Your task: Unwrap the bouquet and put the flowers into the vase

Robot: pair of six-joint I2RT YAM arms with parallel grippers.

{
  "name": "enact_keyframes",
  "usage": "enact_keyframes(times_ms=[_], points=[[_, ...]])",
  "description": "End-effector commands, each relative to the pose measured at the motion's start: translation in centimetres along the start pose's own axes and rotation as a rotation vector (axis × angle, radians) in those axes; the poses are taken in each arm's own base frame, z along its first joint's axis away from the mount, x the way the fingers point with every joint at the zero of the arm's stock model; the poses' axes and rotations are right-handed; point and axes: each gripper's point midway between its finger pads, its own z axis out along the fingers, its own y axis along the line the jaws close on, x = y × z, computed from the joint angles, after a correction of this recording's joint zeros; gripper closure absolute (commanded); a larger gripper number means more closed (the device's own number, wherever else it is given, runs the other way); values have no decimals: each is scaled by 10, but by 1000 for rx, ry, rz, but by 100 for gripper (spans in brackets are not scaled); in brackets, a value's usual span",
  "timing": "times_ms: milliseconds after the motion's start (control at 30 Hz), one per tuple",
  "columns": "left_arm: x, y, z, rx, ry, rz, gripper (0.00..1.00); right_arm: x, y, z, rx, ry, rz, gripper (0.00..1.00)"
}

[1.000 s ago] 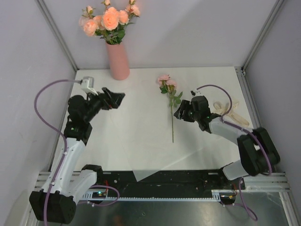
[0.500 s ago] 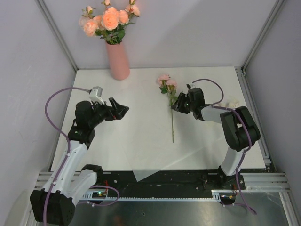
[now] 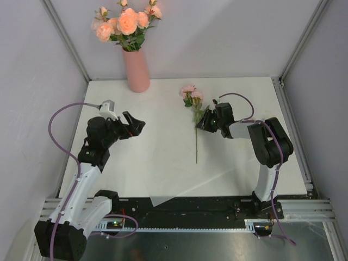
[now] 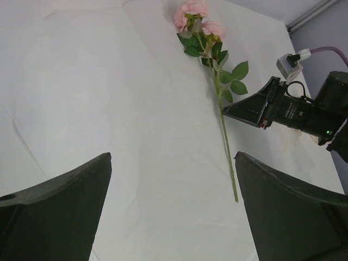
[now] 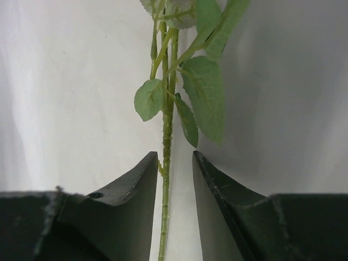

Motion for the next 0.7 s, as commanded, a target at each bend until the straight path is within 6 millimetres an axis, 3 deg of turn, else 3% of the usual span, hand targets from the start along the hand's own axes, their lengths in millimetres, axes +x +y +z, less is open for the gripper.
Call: enact_keyframes(times_ms=[0,433,667], points=[[-20,-8,-6,-11,-44,14,0,-9,7,6,-35,-19,-14,63],[-16,-11,-6,16,-17,36,0,-19,25,3,-117,-45,-18,64],[-16,-13,-7,25,-15,42,0,-16,21,8,-99,-32,-5,64]])
